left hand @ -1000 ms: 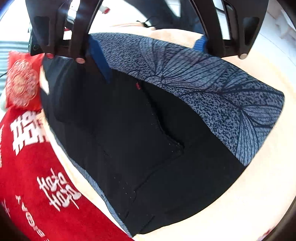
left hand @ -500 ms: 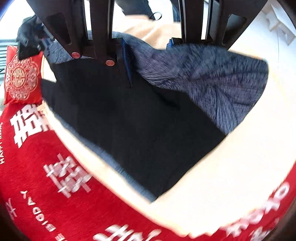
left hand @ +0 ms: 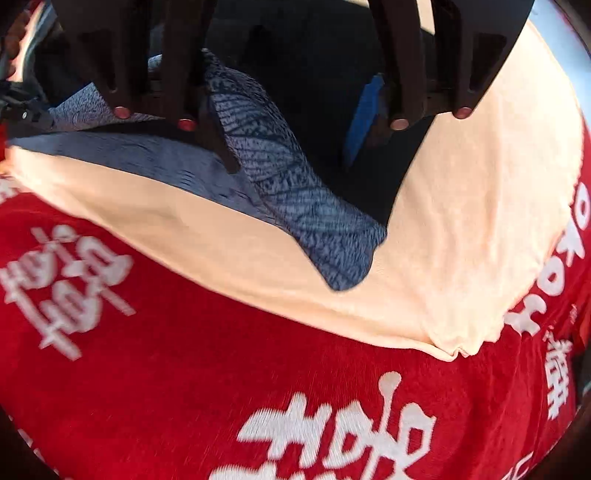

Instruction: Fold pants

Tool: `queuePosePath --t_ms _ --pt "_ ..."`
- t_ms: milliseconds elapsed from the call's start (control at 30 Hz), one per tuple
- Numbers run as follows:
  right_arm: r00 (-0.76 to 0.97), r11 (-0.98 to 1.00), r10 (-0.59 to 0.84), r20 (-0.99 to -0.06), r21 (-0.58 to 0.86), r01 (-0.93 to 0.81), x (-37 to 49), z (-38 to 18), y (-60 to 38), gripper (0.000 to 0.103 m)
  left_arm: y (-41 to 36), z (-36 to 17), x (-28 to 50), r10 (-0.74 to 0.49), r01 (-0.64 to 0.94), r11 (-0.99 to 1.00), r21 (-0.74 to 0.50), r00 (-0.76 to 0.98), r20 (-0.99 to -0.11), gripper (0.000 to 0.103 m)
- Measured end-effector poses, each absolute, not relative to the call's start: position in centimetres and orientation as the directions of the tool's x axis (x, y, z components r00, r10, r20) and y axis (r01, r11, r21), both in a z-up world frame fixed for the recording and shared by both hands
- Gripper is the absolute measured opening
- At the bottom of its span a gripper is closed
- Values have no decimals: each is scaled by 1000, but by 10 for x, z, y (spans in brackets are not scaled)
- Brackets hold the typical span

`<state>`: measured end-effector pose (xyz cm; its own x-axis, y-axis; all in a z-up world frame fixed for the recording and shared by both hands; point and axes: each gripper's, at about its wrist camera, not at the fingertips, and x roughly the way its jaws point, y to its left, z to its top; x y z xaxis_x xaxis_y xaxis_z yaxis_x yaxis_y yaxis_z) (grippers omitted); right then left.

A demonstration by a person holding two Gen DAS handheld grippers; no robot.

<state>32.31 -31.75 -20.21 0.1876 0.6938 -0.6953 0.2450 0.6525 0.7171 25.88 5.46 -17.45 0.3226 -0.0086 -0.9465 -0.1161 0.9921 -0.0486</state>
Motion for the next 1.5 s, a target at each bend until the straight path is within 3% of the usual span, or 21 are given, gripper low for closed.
queuePosePath --t_ms 67,100,133,200,300,400,600,633,700,867,1000,1167,1333,1433,1500 --pt "161 652 689 -707 701 287 333 -212 -320 20 50 -171 259 18 -106 994 -17 320 -947 60" --pt "161 642 699 -696 711 286 334 -210 -319 37 48 -163 256 30 -95 995 -1 332 -943 60" --pt "171 629 715 -678 730 267 333 -202 -318 68 44 -157 254 38 -85 996 9 343 -939 60" --pt "188 647 709 -680 733 211 327 -177 -312 87 41 -142 243 57 -74 997 33 360 -931 60" --pt "202 702 669 -715 697 146 311 -148 -303 85 44 -128 223 89 -83 995 63 365 -927 84" --pt "151 728 663 -733 678 97 299 -141 -282 61 36 -129 215 105 -88 993 78 374 -922 84" --pt "63 777 630 -774 628 -43 296 -145 -244 61 45 -103 195 147 -185 979 83 368 -918 85" --pt "51 786 618 -784 616 -57 298 -149 -240 61 44 -99 193 168 -174 979 110 369 -914 94" --pt "30 791 611 -791 608 -66 307 -160 -235 61 39 -92 188 230 -156 971 182 389 -892 98" --pt "26 856 515 -857 513 -65 358 -192 -228 62 44 -78 194 285 -229 952 203 421 -861 98" --pt "45 834 552 -833 552 -18 364 -187 -233 62 55 -71 196 320 -264 938 224 418 -850 98" --pt "47 851 525 -850 522 -65 326 -173 -237 62 31 -119 202 232 -93 973 213 330 -915 98" --pt "76 888 461 -884 460 -28 326 -195 -256 61 17 -196 226 240 -112 969 218 257 -936 98" --pt "120 884 468 -875 465 -57 334 -199 -258 62 12 -212 230 260 -112 965 237 287 -922 103" --pt "125 884 467 -876 459 -84 333 -198 -255 69 9 -214 230 254 -87 967 238 312 -916 103"
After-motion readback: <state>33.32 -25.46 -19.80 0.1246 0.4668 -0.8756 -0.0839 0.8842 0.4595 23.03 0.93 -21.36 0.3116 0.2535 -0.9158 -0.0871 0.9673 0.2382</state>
